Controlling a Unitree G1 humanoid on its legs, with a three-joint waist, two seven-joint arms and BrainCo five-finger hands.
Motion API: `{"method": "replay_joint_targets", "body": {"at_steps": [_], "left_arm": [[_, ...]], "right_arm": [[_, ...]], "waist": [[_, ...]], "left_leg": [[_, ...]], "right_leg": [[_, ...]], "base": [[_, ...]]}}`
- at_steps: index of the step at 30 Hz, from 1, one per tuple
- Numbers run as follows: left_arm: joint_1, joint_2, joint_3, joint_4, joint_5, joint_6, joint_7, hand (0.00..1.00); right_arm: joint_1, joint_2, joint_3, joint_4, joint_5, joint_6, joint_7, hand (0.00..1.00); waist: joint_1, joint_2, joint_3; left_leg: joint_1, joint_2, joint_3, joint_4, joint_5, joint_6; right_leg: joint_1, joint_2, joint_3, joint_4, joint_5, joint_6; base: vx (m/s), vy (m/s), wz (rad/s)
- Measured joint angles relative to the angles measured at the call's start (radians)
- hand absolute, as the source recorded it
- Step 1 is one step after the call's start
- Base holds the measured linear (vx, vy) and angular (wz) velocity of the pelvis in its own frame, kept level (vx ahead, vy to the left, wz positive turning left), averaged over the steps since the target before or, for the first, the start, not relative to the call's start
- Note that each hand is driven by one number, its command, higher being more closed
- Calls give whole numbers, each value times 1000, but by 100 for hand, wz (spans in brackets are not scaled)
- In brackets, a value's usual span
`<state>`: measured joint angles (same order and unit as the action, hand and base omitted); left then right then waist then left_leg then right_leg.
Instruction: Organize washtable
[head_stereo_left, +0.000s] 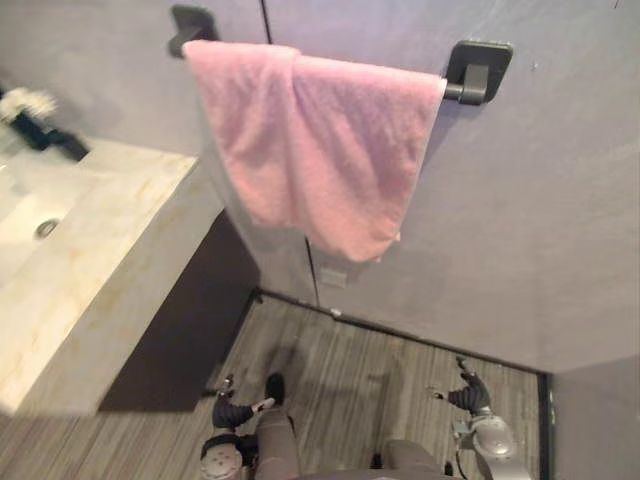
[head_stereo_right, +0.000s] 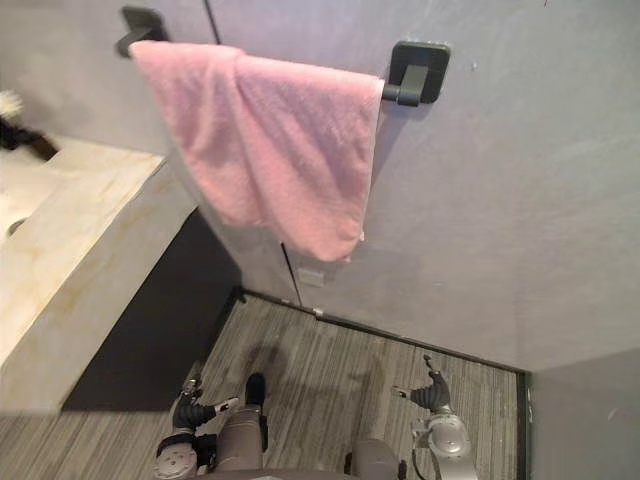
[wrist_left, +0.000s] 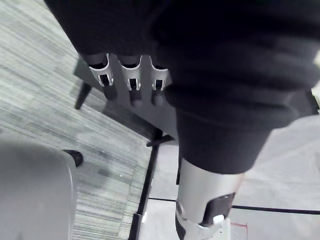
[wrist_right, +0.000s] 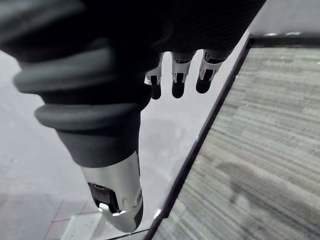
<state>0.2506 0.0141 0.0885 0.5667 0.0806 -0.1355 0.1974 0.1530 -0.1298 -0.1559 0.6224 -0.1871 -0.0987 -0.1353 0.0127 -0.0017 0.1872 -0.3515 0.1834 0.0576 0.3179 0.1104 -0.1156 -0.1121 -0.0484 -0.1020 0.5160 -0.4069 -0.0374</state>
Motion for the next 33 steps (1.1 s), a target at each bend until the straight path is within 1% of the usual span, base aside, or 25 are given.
{"method": "replay_joint_targets", "body": {"at_steps": [2, 3, 4, 5, 6, 8, 9, 10, 11, 12, 15, 18, 20, 22, 23, 24, 25, 26, 27, 28, 29, 30, 31, 32, 33], "left_arm": [[15, 8, 1, -21, 0, 0, -1, 0], [16, 10, 1, -26, -1, 0, -1, 0], [13, 14, 1, -27, -1, 0, -3, 0], [11, 18, 0, -27, -1, 0, -3, 0], [7, 20, -1, -28, -2, -1, -3, 0], [2, 26, -4, -25, -2, -1, -4, 0], [-3, 33, -10, -21, -1, -1, -4, 0], [-13, 37, -10, -13, -1, -1, -5, 0], [-16, 46, -10, -4, -1, 0, -5, 0], [-15, 55, -9, 15, -2, 1, -5, 0], [10, 61, -5, 45, -10, 5, -3, 0], [16, 64, 9, 79, -30, 6, -2, 0], [15, 65, 18, 99, -31, 6, -2, 0], [1, 64, 20, 101, -31, 5, -2, 0], [-9, 63, 20, 95, -33, 1, -1, 0], [-11, 61, 22, 92, -37, 0, -1, 0], [-10, 56, 29, 90, -52, 1, 1, 0], [-7, 54, 37, 90, -55, 2, 1, 0], [-7, 48, 46, 90, -70, 7, 4, 0], [-7, 45, 50, 90, -70, 7, 4, 0], [-4, 38, 60, 91, -71, 8, 5, 0], [-1, 31, 81, 110, -75, 9, 6, 0], [-3, 33, 85, 114, -75, 11, 7, 0], [2, 33, 105, 114, -79, 12, 6, 0], [9, 34, 128, 114, -89, 15, 7, 0]], "right_arm": [[3, 2, -1, -5, 3, 0, -1, 0], [4, 2, -1, -9, 4, -1, -1, 0], [10, 5, -2, -10, 11, -2, -2, 0], [23, 6, 1, -10, 20, -2, 1, 0], [30, 6, -1, -9, 22, -2, 1, 0], [26, 8, -12, -5, 29, -2, 1, 0], [21, 13, -27, 2, 30, -2, 1, 0], [7, 18, -45, 12, 31, -3, 1, 0], [-14, 19, -46, 36, 31, -4, 0, 0], [-30, 26, -53, 56, 33, -6, -1, 0], [-36, 42, -56, 64, 37, -7, -1, 0], [-51, 47, -51, 73, 36, -7, 0, 0], [-66, 46, -51, 90, 36, -7, -2, 0], [-69, 45, -52, 115, 37, -6, -18, 0], [-66, 43, -56, 135, 38, -4, -26, 0], [-63, 43, -53, 146, 38, -4, -33, 0], [-57, 29, -50, 166, 37, -3, -40, 0], [-55, 23, -47, 178, 37, -3, -40, 0], [-49, 11, -42, 187, 37, -1, -41, 0], [-46, 5, -39, 187, 37, -1, -41, 0], [-45, -4, -37, 187, 38, -1, -41, 0], [-58, -16, -40, 192, 39, 0, -41, 0], [-62, -15, -39, 194, 39, 0, -42, 0], [-75, -7, -32, 197, 39, 0, -40, 0], [-91, 13, -31, 197, 39, -1, -40, 0]], "waist": [[3, -7, 2], [1, -5, 1], [-2, -2, -1], [-7, 2, -5], [-17, 9, -10], [-46, 24, -21], [-68, 42, -32], [-81, 48, -36], [-77, 49, -36], [-74, 47, -37], [-57, 46, -44], [-51, 54, -47], [-52, 54, -43], [-54, 49, -36], [-58, 39, -27], [-58, 37, -22], [-55, 34, -5], [-56, 30, 0], [-62, 23, 7], [-61, 23, 7], [-59, 34, 5], [-55, 53, 4], [-55, 46, 7], [-44, 27, 12], [-33, 10, 13]], "left_leg": [[0, -11, 53, 186, -119, 48], [5, -9, 58, 226, -148, 51], [29, -8, 68, 286, -213, 54], [92, -4, 93, 306, -269, 52], [156, 7, 122, 275, -289, 58], [258, 19, 167, 138, -288, 52], [322, 10, 189, -17, -268, 21], [346, 4, 197, -132, -242, -11], [369, -3, 194, -209, -225, -18], [384, -6, 191, -247, -218, -14], [404, -26, 194, -249, -208, 2], [391, -51, 191, -275, -189, 24], [361, -66, 173, -280, -170, 31], [293, -82, 145, -254, -143, 38], [243, -87, 172, -232, -130, 37], [228, -79, 216, -221, -139, 49], [204, -51, 335, -189, -161, 77], [194, -39, 390, -173, -168, 87], [189, -8, 513, -144, -177, 101], [188, 7, 555, -142, -177, 101], [195, 32, 609, -148, -176, 100], [194, 38, 664, -160, -125, 95], [193, 20, 657, -161, -129, 107], [188, -13, 646, -154, -148, 132], [173, -40, 628, -117, -190, 143]], "right_leg": [[-15, -11, -49, -53, 55, -18], [-14, -11, -62, -69, 69, -22], [-15, -14, -96, -99, 96, -28], [-12, -19, -139, -129, 119, -32], [-11, -22, -179, -147, 136, -31], [-15, -24, -240, -175, 158, -23], [-15, -23, -279, -205, 179, -17], [-10, -14, -312, -243, 210, -11], [3, 0, -333, -290, 242, -9], [29, 11, -346, -340, 276, -2], [100, 10, -345, -454, 354, 20], [122, 2, -358, -530, 414, 32], [109, -14, -391, -539, 423, 42], [86, -47, -466, -518, 423, 45], [78, -79, -537, -501, 417, 46], [79, -92, -575, -493, 412, 47], [98, -129, -655, -469, 398, 56], [109, -149, -697, -458, 396, 60], [131, -207, -782, -425, 384, 87], [137, -224, -808, -414, 384, 96], [145, -240, -839, -401, 383, 117], [159, -277, -879, -376, 388, 155], [161, -291, -883, -374, 393, 166], [167, -317, -885, -377, 407, 188], [185, -345, -887, -380, 425, 207]], "base": [[-365, -216, 78], [-252, -115, 67], [-229, -59, 83], [-222, -27, 110], [-176, 12, 103], [-94, 49, 106], [-128, 103, 119], [-166, 150, 95], [-147, 144, 64], [-139, 144, 35], [-126, 128, 9], [-166, 132, 13], [-165, 91, 51], [-181, 99, 109], [-160, 106, 143], [-179, 176, 204], [-119, 168, 169], [-94, 239, 226], [-21, 252, 167], [-2, 269, 170], [45, 376, 134], [44, 348, 118], [55, 441, 96], [79, 366, 60], [97, 351, 54]]}}
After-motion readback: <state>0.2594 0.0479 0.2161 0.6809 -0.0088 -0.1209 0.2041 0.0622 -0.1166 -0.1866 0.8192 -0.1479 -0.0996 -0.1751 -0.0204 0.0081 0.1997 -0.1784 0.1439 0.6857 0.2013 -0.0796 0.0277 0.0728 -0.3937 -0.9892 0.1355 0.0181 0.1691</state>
